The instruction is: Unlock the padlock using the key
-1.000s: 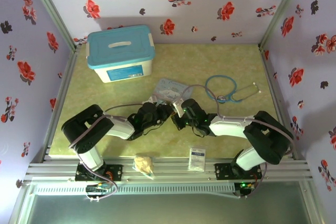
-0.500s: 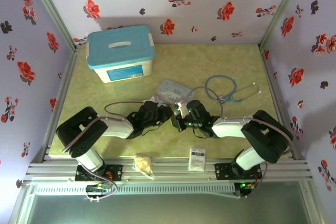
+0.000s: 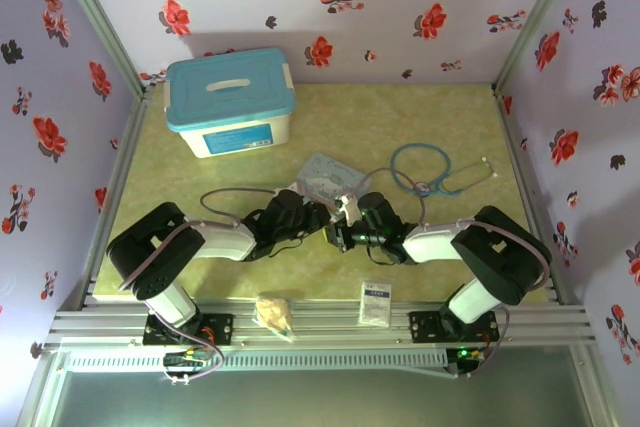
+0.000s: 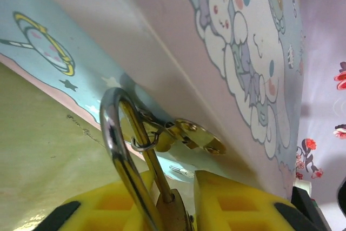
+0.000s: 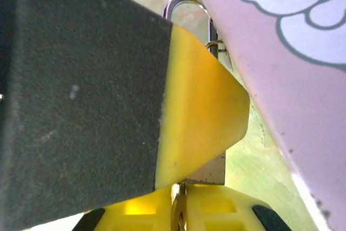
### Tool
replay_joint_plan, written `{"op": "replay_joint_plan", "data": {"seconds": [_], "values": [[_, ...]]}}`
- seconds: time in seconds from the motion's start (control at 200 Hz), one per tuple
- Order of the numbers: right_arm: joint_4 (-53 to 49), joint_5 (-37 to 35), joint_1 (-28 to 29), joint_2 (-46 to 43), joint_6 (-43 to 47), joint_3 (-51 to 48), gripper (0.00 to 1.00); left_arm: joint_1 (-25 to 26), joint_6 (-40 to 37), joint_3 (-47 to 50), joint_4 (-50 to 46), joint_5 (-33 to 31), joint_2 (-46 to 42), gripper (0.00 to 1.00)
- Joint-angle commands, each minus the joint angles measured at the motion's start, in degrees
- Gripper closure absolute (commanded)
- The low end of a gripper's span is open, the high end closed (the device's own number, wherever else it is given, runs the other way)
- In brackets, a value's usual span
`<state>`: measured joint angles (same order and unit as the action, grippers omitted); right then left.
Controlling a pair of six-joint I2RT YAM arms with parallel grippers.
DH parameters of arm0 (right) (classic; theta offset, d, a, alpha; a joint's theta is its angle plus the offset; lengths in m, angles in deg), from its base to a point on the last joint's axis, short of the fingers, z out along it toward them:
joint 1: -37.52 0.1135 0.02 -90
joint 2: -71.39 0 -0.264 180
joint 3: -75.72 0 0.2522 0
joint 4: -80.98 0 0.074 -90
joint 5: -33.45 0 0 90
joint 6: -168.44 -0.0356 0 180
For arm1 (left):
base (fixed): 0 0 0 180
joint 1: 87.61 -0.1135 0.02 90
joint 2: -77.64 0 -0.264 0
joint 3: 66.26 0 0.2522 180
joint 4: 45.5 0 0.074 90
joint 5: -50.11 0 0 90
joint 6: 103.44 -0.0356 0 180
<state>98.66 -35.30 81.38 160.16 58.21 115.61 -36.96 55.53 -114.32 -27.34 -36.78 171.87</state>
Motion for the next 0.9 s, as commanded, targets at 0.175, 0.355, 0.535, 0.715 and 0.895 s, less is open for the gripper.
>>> {"op": "replay_joint_plan", "data": {"seconds": [0.175,0.355,0.535,0.715,0.895], "values": [[2.51,0.58,-0.52,-0.6,-1.37,0.07,0.78,-1.6,-3.87,-1.4,-3.09,-0.79,2.35,0.9],[3.22,0.32,-1.77,-4.19,-3.95,-2.31,0.69,-2.7,-4.79,-1.27,-4.23,-0.15,2.48,0.94],[0.19,-5.04,-2.64,-5.84,-6.86,-2.01,0.62,-3.53,-7.79,-2.41,-8.11,0.59,2.31,0.94],[-1.07,-11.57,-2.68,-4.79,-10.3,-0.24,0.62,-3.69,-12.44,-5.74,-15.79,1.98,2.71,0.94],[-7.73,-21.49,-2.64,-6.01,-13.2,1.37,0.65,-4.25,-19.33,-10.19,-27.06,1.07,3.18,0.93]]}}
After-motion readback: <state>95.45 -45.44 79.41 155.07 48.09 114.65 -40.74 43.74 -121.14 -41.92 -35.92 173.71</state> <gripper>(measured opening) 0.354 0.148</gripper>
